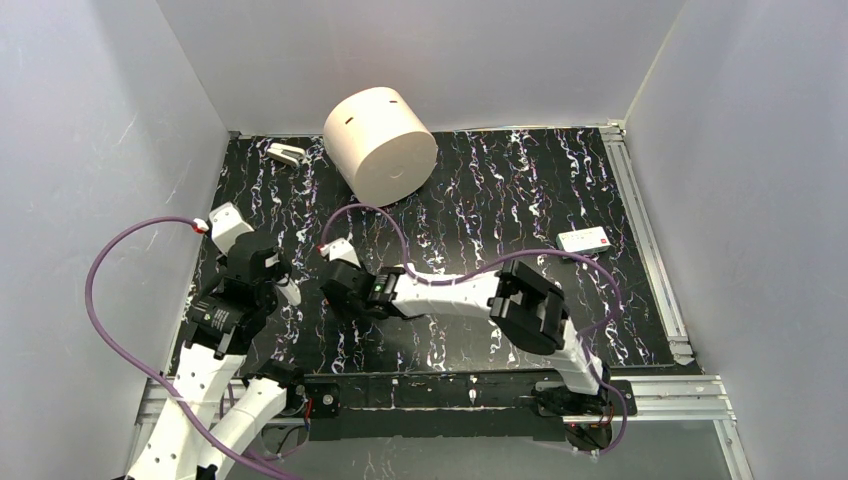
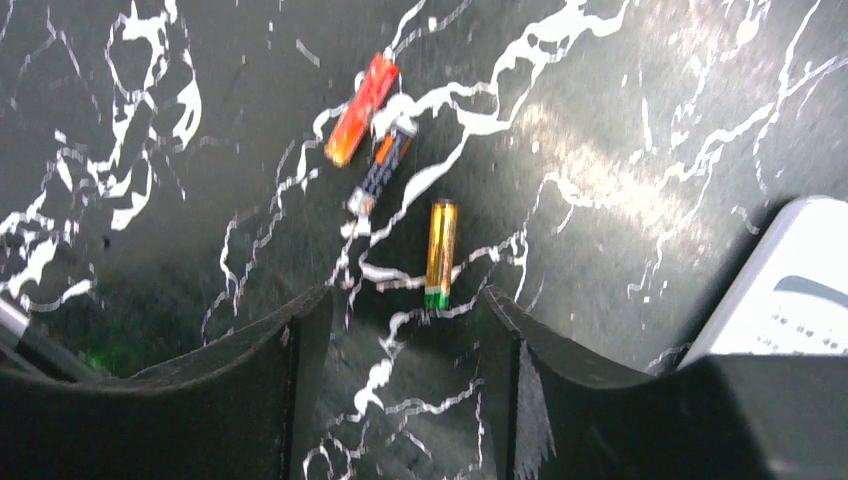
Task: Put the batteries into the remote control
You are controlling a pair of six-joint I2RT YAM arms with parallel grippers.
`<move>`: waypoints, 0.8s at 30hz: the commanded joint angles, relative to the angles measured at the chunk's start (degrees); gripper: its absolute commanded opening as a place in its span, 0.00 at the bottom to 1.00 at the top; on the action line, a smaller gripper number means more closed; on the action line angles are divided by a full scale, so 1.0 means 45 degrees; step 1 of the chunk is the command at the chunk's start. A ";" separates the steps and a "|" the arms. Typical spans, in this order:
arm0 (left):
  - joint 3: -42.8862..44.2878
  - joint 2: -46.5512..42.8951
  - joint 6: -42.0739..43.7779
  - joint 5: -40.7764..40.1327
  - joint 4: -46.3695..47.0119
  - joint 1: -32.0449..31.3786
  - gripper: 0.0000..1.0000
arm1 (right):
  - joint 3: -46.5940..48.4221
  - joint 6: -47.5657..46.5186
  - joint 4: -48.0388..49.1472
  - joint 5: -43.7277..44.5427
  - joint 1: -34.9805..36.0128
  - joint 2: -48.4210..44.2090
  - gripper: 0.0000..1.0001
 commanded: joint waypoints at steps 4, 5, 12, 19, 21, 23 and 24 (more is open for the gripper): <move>0.0016 0.0154 -0.0079 -0.0884 -0.0102 0.0040 0.00 | 0.2809 -0.0301 -0.2670 0.1626 0.0055 0.1520 0.57; 0.0100 0.0204 -0.0061 -0.1012 -0.0138 0.0039 0.00 | 0.2835 -0.0301 -0.2746 0.1571 0.0058 0.1602 0.56; 0.0261 0.0296 0.0172 -0.0967 0.0099 0.0054 0.00 | 0.2537 -0.0595 -0.2543 0.0932 0.0075 0.1888 0.45; 0.0136 0.0388 0.0182 -0.0746 0.0136 0.0041 0.00 | 0.2705 -0.0978 -0.2510 0.0591 0.0080 0.2383 0.41; 0.0106 0.0394 0.0215 -0.0669 0.0190 0.0045 0.00 | 0.2713 -0.1021 -0.2542 0.0462 0.0080 0.2494 0.40; 0.0122 0.0432 0.0207 -0.0622 0.0197 0.0044 0.00 | 0.2713 -0.1023 -0.2585 0.0374 0.0080 0.2596 0.35; 0.0123 0.0437 0.0211 -0.0608 0.0195 0.0049 0.00 | 0.2720 -0.1013 -0.2606 0.0368 0.0071 0.2635 0.31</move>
